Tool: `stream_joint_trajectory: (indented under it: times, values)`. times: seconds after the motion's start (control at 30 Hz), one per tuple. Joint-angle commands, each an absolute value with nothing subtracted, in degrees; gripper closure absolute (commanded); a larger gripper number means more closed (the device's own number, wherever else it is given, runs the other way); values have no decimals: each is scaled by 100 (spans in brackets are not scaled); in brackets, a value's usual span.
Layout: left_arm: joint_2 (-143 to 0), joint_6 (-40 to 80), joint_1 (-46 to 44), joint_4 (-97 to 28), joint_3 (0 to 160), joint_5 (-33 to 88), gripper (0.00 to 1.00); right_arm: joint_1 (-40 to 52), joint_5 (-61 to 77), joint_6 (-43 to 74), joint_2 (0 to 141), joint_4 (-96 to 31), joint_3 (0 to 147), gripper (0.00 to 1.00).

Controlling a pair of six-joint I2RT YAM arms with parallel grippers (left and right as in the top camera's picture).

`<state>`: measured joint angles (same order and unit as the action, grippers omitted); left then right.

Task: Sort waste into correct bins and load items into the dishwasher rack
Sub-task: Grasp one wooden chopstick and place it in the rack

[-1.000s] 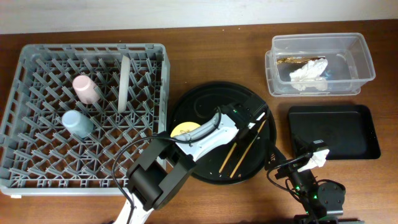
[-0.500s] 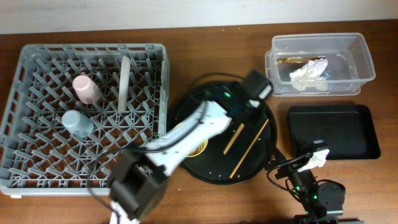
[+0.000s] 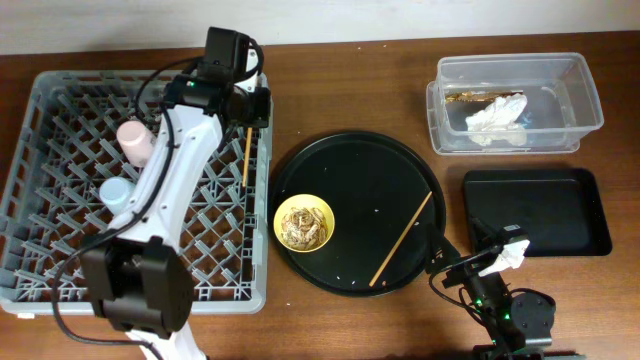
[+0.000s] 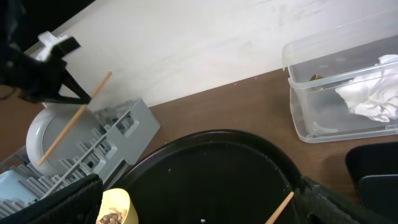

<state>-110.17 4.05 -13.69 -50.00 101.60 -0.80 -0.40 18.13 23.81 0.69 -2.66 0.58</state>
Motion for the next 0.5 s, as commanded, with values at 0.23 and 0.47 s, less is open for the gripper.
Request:
stream_joint_trajectory:
  times: [0.23,0.47]
  values:
    - [-11432,296,-1354,-5059,10215,-502,98,-78,1887,2408,40,-298,32,1]
    - [-11432,296,-1354,-5129,10215,-502,82,-78,1887,2408,43,-298,32,1]
